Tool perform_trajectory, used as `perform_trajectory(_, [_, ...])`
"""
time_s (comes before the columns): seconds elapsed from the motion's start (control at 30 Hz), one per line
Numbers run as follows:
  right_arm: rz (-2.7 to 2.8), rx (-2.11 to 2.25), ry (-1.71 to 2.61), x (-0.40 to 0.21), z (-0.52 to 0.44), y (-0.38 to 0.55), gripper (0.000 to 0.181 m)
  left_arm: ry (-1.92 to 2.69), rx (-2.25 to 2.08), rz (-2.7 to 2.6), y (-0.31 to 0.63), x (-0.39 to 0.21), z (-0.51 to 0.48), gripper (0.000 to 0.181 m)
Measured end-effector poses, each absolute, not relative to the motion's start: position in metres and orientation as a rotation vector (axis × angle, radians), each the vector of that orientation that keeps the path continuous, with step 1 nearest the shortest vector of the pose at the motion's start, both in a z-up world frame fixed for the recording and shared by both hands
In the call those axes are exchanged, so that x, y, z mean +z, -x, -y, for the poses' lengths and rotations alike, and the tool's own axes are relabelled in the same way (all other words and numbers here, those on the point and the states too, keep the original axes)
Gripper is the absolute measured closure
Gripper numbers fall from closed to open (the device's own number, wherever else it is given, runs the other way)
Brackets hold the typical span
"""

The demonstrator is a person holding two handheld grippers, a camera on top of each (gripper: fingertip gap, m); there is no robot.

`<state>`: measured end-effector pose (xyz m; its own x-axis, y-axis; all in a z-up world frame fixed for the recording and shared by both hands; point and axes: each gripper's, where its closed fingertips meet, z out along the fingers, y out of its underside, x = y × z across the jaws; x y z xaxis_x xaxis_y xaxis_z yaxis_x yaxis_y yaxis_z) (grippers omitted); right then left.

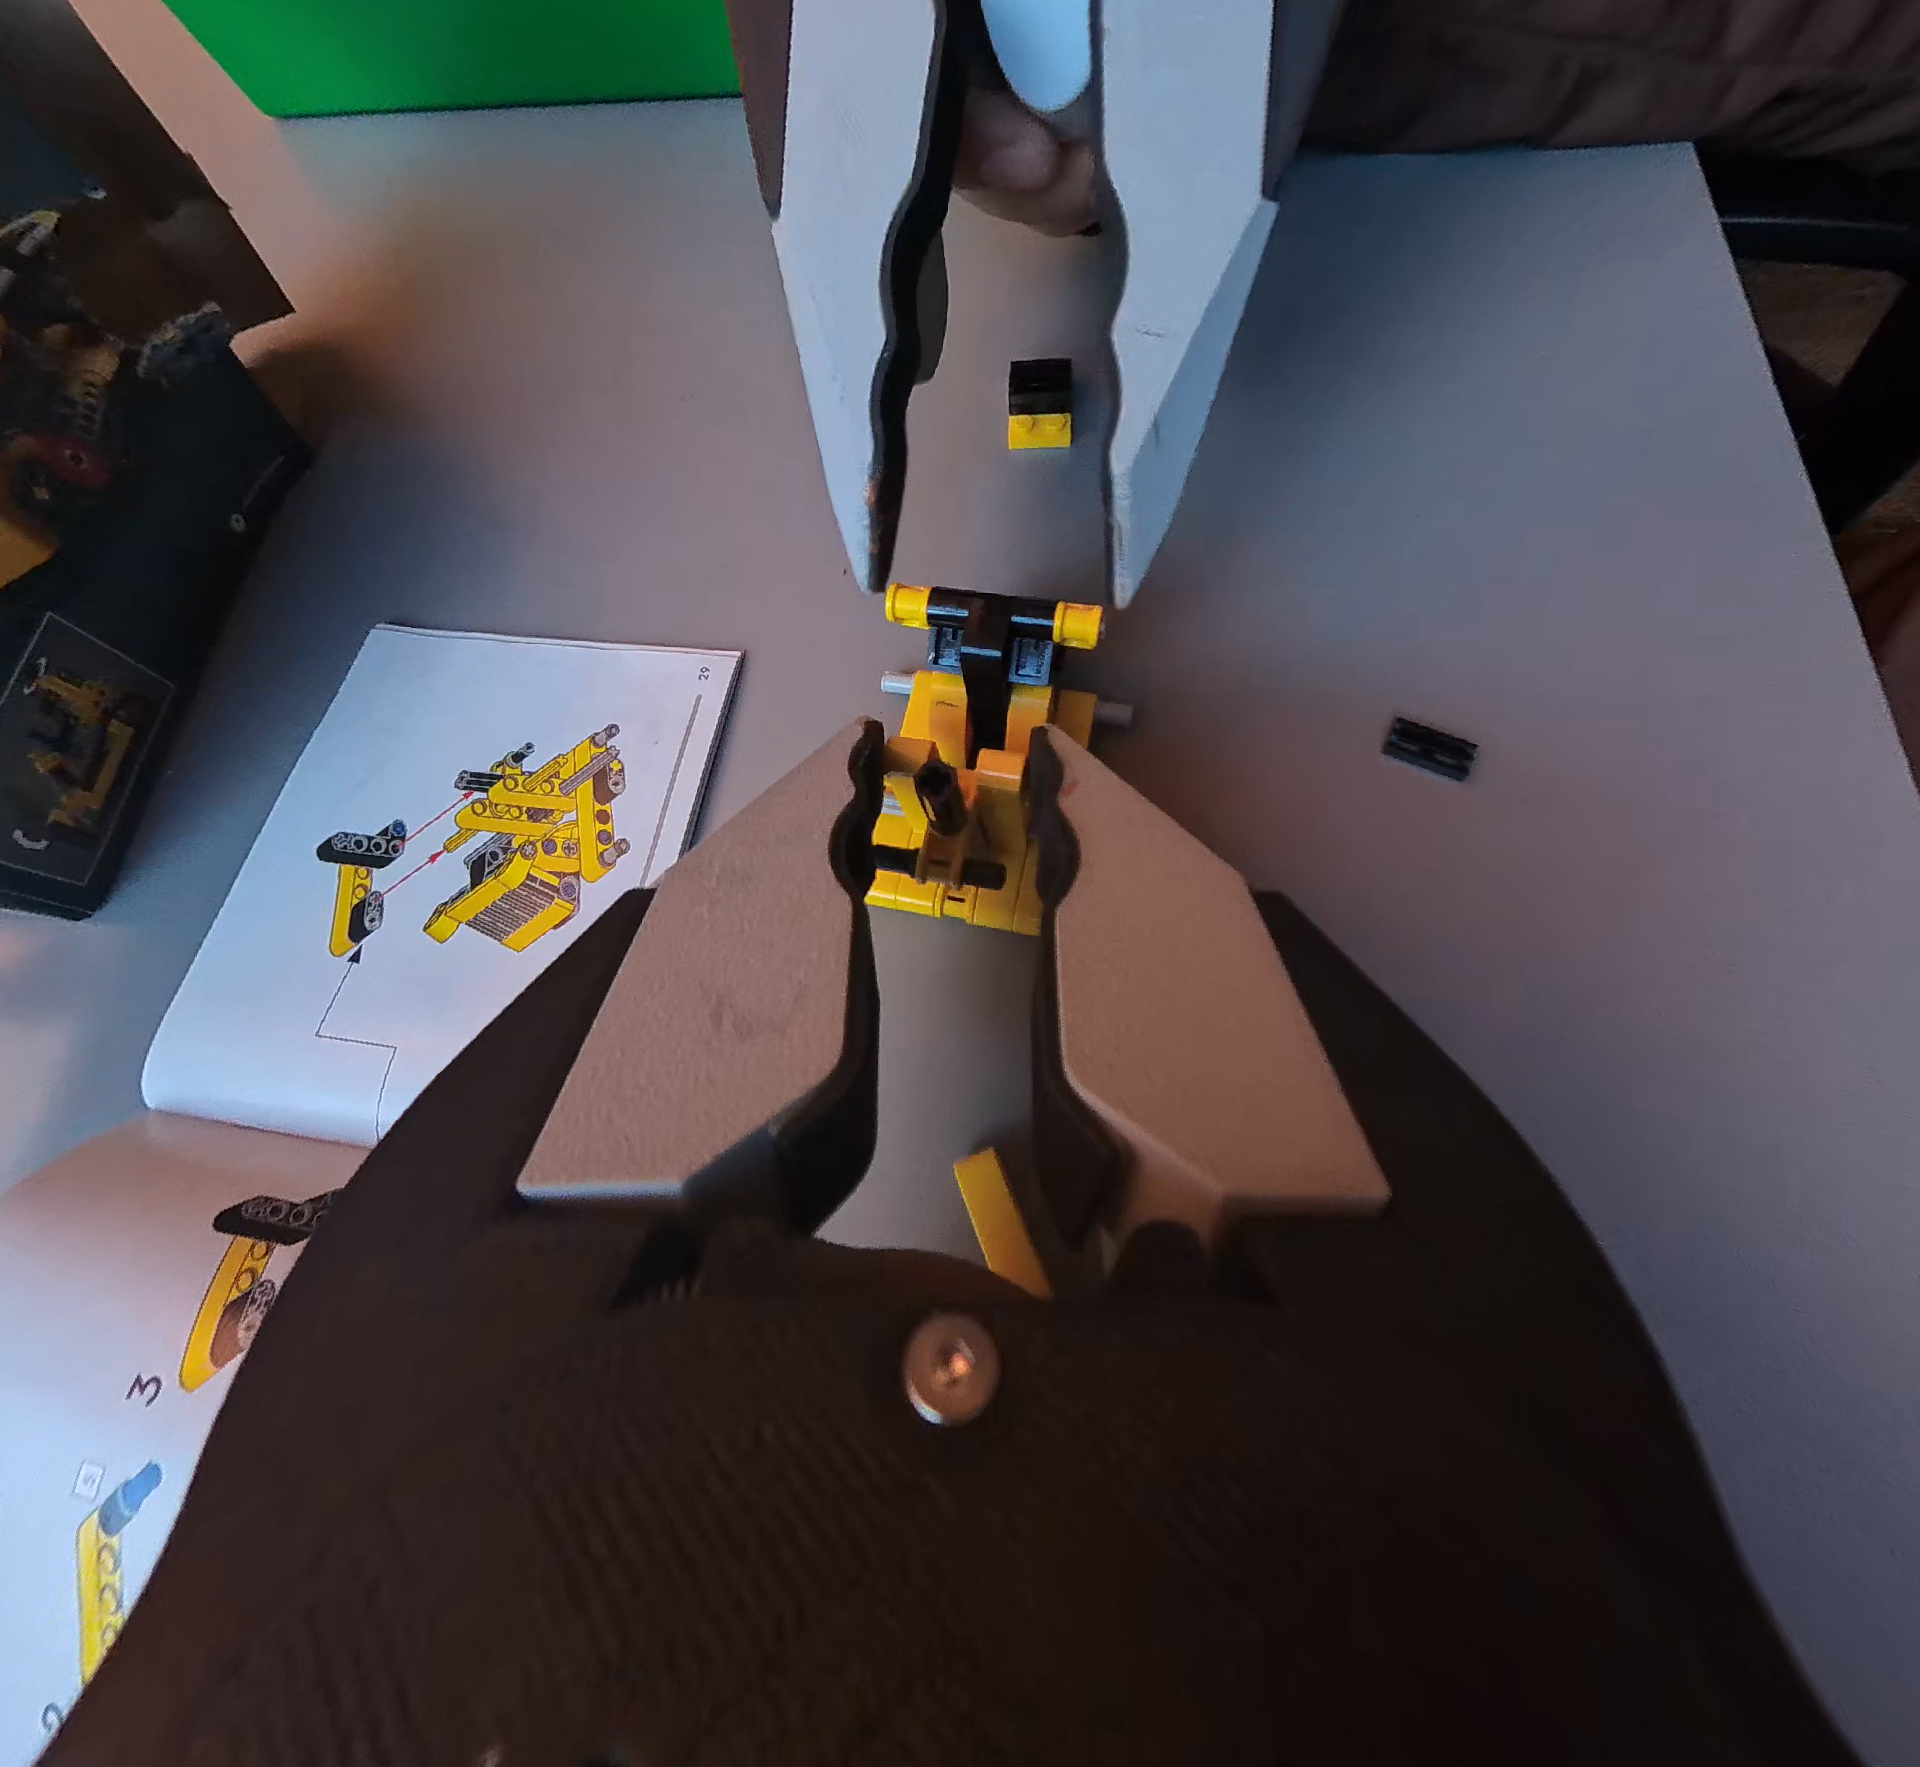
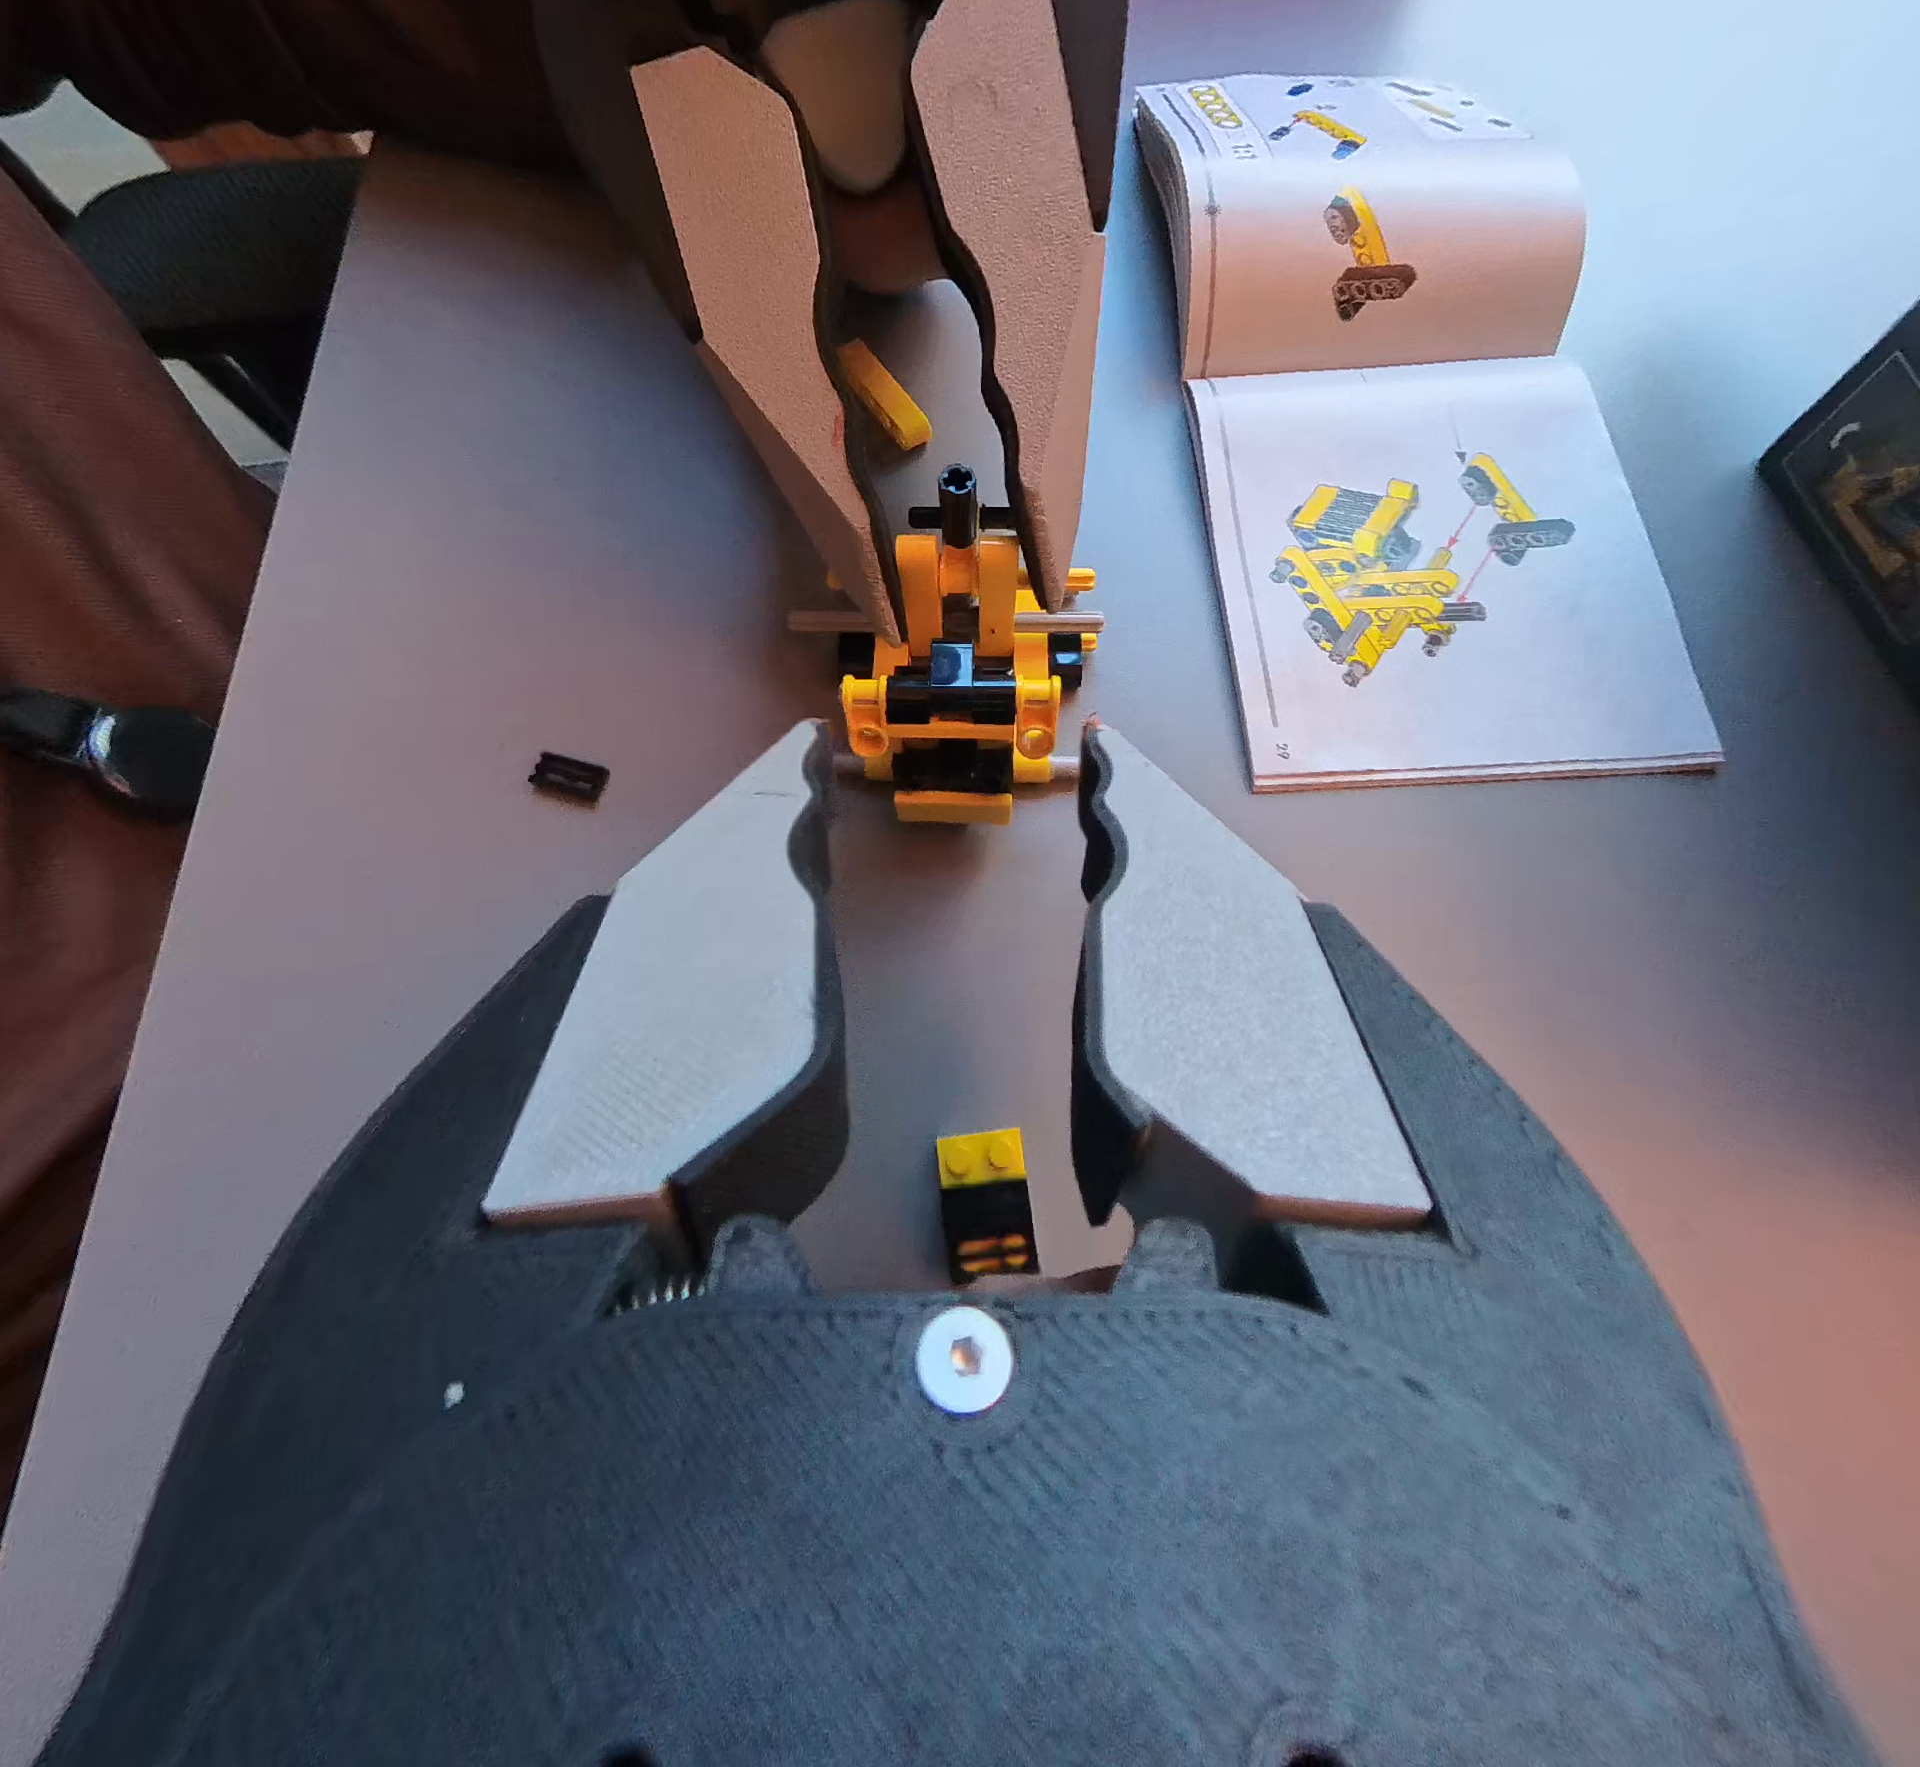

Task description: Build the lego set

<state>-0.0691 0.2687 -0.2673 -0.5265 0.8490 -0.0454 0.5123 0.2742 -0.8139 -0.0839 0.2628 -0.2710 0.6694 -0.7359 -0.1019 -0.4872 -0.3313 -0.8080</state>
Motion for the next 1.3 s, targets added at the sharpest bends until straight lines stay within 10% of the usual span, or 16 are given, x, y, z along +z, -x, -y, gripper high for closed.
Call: perform_trajectory(1.3, [2.034,1.369,1.291,-0.248,-0.270,0.073,0.145,2.040,-0.525,-0.791,0.078,-0.263,-0.266,0.158])
